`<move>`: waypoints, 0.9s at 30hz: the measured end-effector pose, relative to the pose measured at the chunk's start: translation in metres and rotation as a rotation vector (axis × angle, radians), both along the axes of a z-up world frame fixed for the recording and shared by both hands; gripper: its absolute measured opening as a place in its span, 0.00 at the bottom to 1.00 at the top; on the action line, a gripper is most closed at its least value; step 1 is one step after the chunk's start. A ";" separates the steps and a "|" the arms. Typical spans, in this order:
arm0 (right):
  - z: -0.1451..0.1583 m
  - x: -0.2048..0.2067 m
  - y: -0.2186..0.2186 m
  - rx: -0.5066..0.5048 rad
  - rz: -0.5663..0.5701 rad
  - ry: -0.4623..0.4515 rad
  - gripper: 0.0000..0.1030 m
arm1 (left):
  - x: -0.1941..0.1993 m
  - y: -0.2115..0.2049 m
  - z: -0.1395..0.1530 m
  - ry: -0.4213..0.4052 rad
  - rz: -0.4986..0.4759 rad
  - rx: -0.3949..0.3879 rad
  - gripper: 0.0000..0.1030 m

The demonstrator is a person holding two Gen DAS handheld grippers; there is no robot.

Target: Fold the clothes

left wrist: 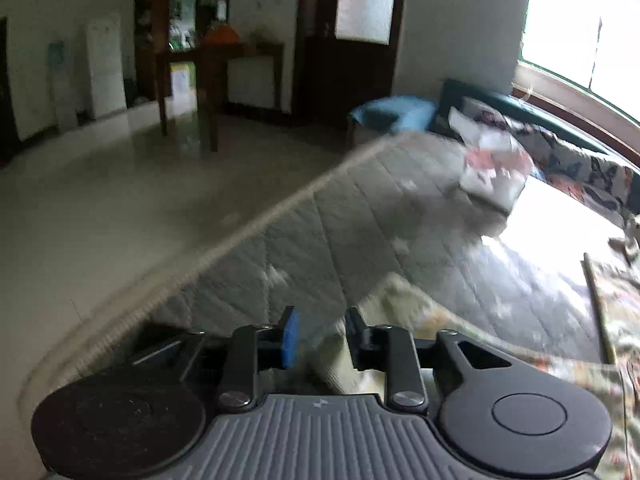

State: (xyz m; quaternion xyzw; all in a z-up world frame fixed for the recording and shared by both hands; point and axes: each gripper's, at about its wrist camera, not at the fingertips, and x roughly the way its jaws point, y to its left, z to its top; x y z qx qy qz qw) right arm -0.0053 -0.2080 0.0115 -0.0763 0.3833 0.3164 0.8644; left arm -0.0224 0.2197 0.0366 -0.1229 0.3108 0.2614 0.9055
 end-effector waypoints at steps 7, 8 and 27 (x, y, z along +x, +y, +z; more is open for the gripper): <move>0.000 -0.001 0.000 0.000 -0.003 -0.003 0.51 | 0.021 -0.025 0.007 0.007 -0.189 0.011 0.26; 0.000 -0.001 0.000 0.002 -0.006 -0.003 0.52 | 0.027 -0.027 0.002 0.022 -0.202 0.006 0.25; 0.017 -0.017 -0.047 0.037 -0.155 -0.064 0.53 | 0.031 -0.073 0.011 0.004 -0.310 -0.020 0.36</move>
